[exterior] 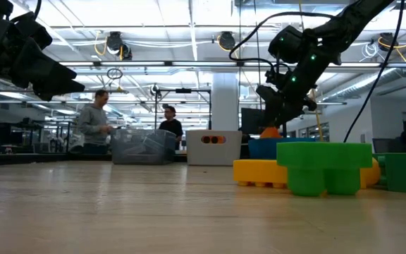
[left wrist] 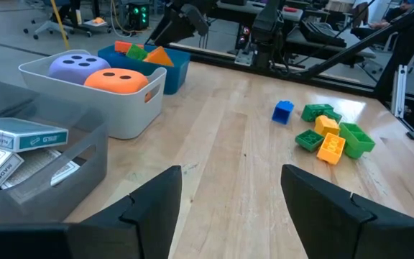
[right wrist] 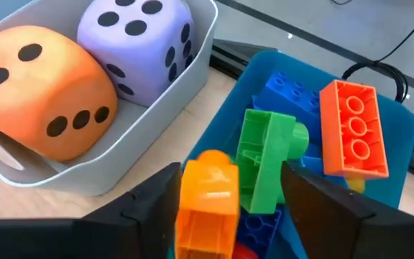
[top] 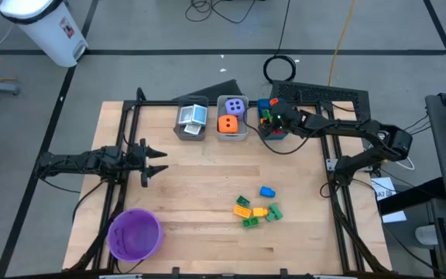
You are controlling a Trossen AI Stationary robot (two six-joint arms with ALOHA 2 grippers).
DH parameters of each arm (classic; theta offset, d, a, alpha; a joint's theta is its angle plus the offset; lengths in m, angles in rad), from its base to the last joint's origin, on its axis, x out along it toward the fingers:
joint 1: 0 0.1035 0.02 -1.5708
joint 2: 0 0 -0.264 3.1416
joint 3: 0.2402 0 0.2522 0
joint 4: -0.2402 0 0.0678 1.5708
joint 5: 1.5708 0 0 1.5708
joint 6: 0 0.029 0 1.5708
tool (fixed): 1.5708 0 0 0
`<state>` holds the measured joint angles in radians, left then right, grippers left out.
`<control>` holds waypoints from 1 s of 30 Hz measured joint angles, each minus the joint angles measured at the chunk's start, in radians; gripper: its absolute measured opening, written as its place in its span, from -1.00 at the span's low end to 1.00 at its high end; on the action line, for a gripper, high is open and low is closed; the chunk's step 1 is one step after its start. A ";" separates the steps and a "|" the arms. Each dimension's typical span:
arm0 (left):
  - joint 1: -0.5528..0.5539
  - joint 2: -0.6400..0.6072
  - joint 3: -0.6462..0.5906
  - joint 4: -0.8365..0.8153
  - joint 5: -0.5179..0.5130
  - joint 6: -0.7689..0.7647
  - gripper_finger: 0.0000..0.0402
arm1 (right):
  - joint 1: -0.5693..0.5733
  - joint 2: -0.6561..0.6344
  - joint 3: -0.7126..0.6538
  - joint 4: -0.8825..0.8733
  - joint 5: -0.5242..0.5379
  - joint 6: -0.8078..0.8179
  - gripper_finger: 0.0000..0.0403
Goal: Pick & Place Toys
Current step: Put the light orange game piece into the blue bin, then put the green game piece into the blue bin
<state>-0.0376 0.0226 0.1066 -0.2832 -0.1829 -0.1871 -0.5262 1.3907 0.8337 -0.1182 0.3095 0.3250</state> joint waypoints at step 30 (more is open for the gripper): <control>0.000 0.000 0.000 0.000 0.000 0.000 0.23 | 0.521 -0.196 0.003 0.034 -0.469 -0.083 0.30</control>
<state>-0.0376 0.0224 0.1066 -0.2835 -0.1829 -0.1871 -0.0052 1.1946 0.8371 -0.0843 -0.1594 0.2422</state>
